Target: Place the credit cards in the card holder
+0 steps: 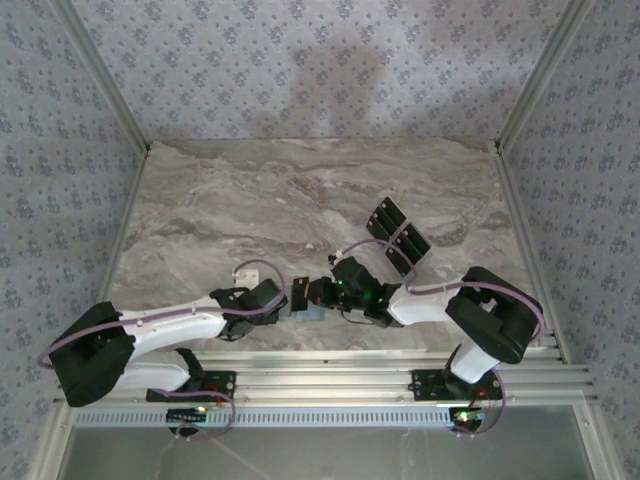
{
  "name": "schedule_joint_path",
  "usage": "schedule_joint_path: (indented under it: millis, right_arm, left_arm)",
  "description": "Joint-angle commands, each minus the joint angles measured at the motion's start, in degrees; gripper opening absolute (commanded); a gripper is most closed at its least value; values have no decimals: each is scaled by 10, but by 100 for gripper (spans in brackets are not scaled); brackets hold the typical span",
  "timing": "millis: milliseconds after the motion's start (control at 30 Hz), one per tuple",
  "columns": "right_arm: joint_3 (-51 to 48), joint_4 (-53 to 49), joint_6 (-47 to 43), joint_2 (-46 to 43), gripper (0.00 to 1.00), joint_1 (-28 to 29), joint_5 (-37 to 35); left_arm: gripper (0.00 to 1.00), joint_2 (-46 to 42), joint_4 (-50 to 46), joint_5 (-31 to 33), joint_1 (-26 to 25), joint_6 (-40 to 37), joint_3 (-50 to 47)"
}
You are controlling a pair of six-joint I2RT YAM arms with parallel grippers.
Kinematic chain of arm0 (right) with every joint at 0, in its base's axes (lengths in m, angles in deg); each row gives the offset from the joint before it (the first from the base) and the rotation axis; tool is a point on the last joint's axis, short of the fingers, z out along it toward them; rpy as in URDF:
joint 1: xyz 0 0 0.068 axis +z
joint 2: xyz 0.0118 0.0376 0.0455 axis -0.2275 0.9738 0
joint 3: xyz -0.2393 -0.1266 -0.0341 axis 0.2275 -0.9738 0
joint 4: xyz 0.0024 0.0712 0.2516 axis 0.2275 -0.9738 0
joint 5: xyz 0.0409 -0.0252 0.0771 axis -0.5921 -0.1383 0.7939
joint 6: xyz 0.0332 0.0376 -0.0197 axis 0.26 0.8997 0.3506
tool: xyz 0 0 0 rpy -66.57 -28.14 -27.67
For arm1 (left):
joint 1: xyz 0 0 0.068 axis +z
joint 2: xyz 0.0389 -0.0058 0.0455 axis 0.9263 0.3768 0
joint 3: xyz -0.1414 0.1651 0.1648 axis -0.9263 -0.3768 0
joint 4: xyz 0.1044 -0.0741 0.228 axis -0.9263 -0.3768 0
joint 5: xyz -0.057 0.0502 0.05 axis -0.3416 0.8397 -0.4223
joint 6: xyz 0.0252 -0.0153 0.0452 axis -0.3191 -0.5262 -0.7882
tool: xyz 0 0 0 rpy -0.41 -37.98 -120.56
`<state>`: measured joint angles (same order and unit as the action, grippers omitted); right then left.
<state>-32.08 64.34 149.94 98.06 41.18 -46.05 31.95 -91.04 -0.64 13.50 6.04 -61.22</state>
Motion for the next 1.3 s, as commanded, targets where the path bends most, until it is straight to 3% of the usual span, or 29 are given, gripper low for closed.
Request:
schedule_joint_path:
  millis: [0,1267]
  right_arm:
    - [-10,23,12,15,0,4,-11]
    - [-42,94,51,70,0,13,5]
  left_arm:
    - [99,3,-13,4,3,6,-7]
    - [99,0,-17,4,4,5,-6]
